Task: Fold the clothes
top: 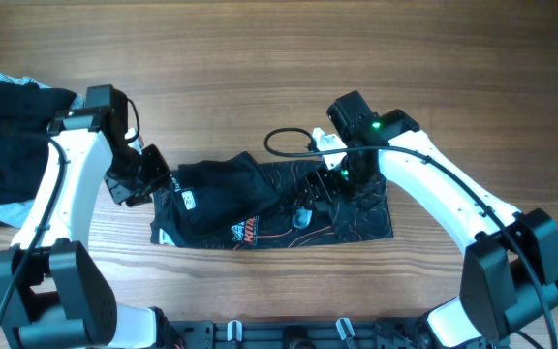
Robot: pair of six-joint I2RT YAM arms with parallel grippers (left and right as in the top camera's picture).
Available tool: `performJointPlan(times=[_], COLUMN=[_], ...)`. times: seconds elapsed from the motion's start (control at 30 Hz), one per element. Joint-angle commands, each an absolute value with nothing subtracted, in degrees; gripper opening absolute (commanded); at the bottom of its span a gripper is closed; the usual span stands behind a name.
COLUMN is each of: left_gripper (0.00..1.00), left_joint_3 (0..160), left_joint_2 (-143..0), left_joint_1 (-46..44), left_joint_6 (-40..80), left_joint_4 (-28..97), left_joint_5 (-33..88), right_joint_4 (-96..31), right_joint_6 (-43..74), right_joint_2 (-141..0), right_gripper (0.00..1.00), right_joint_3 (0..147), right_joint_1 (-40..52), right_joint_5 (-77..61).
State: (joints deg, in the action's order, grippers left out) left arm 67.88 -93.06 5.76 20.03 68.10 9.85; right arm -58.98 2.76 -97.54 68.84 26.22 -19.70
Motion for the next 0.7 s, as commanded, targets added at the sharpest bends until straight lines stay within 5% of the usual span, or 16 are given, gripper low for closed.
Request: performJointPlan(times=[0.0, 0.4, 0.5, 0.57, 0.67], left_gripper=[0.49, 0.52, 0.52, 0.52, 0.52], left_joint_3=[67.7, 67.7, 67.7, 67.7, 67.7], left_joint_2=[-92.68, -92.68, -92.68, -92.68, -92.68], left_joint_1=[6.22, 6.22, 6.22, 6.22, 6.22], left_joint_6=[19.75, 19.75, 19.75, 19.75, 19.75], left_joint_4=[66.48, 62.96, 62.98, 62.96, 62.96], left_joint_5=[9.54, 11.51, 11.51, 11.51, 11.51], right_joint_4=[-58.5, -44.51, -43.55, -45.1, -46.26], right_joint_6=[15.77, 10.98, 1.45, -7.6, -9.26], right_joint_2=[-97.51, -97.67, -97.65, -97.6, -97.6], right_gripper=[0.85, 0.77, 0.64, 0.68, 0.72], right_joint_3=[69.65, 54.81, 53.91, 53.93, 54.11], right_joint_1=[26.39, 26.39, 26.39, 26.39, 26.39], right_joint_5=[-0.45, -8.14, -26.94, -43.88, -49.15])
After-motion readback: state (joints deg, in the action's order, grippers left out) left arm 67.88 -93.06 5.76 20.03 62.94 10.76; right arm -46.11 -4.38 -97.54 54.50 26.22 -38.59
